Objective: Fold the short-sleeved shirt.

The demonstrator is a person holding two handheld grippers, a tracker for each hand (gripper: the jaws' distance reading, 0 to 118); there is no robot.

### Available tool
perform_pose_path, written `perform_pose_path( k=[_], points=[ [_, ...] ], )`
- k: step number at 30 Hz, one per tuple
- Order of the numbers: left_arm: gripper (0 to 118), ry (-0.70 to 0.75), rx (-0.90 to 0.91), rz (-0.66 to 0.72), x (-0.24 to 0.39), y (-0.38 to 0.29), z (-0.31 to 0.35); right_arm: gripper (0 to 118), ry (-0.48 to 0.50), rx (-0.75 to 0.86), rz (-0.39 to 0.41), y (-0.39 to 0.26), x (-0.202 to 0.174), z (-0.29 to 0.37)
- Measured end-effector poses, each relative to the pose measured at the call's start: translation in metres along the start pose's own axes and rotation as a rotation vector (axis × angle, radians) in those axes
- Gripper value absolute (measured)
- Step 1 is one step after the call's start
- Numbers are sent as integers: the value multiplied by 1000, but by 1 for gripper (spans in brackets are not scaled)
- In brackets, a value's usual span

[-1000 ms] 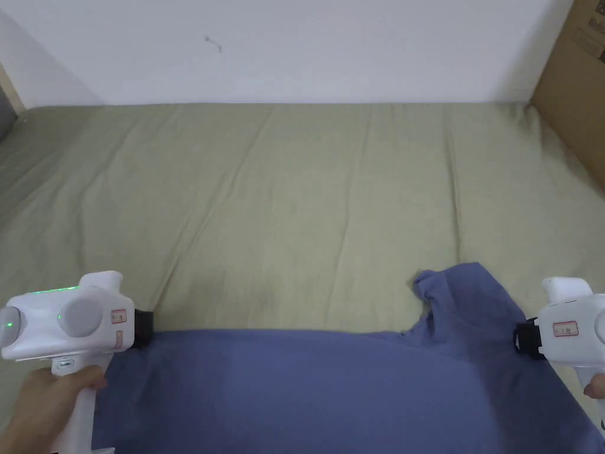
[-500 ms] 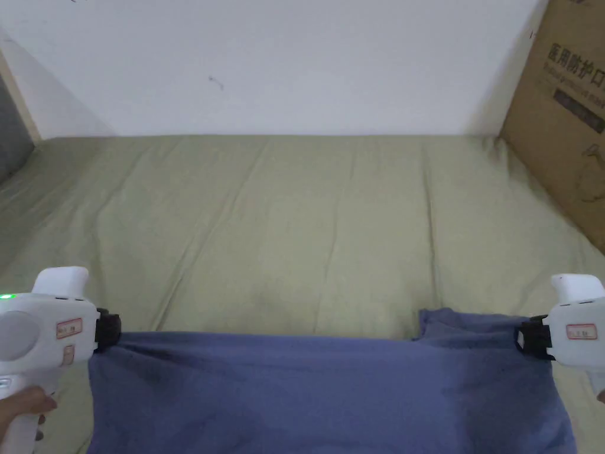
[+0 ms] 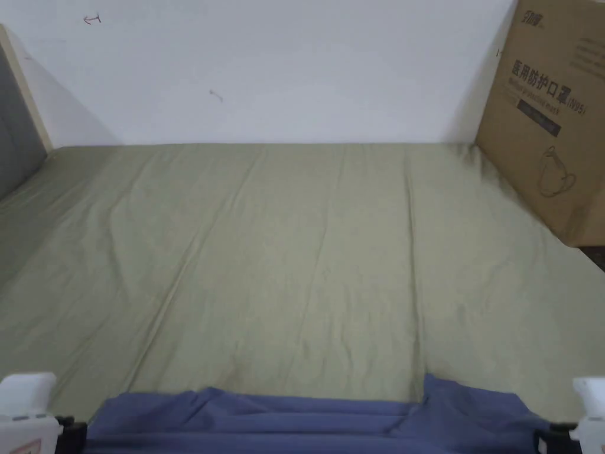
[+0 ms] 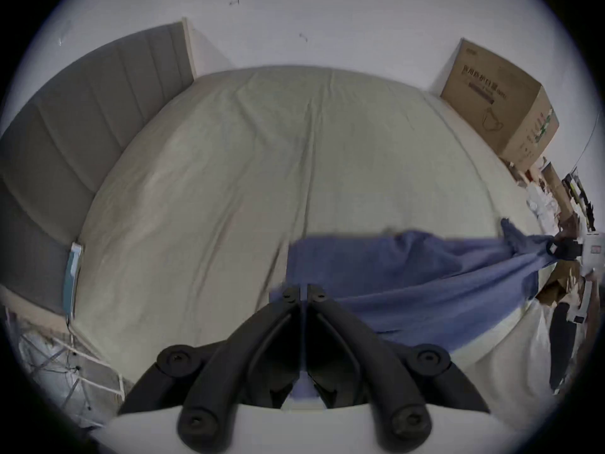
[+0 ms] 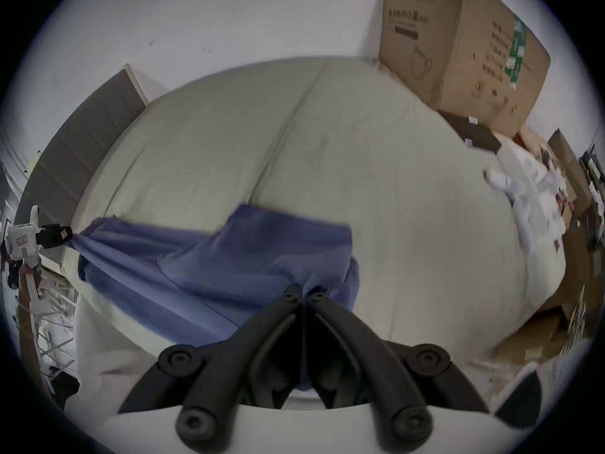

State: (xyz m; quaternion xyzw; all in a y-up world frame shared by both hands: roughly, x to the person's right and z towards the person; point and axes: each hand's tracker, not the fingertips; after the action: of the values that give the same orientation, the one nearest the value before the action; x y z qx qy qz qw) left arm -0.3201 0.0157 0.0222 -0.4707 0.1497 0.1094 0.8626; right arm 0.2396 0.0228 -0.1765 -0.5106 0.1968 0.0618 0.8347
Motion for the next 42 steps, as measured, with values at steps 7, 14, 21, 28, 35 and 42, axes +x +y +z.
perform_pose_path(
  k=[7, 14, 21, 28, 35, 42],
  points=[
    [1, -2, -39, 12, -10, -29, -5, 0, 1, -53, -72, -38, 3, -10],
    [41, 14, -14, -5, -8, -23, -6, 26, -50, -20, -41, -33, -4, 0],
    [101, -53, 79, 114, -15, -10, 12, 53, 16, 72, -111, -11, -6, 13],
    [0, -165, 94, 164, -7, -7, 28, 0, 69, 163, 23, 17, -64, 4],
    [10, -277, 179, 441, -45, -19, 28, 0, 149, 121, 73, 32, -114, -34],
    [115, -436, 93, 679, -74, -44, -10, 0, 197, 102, 124, 42, -149, -43]
  ],
)
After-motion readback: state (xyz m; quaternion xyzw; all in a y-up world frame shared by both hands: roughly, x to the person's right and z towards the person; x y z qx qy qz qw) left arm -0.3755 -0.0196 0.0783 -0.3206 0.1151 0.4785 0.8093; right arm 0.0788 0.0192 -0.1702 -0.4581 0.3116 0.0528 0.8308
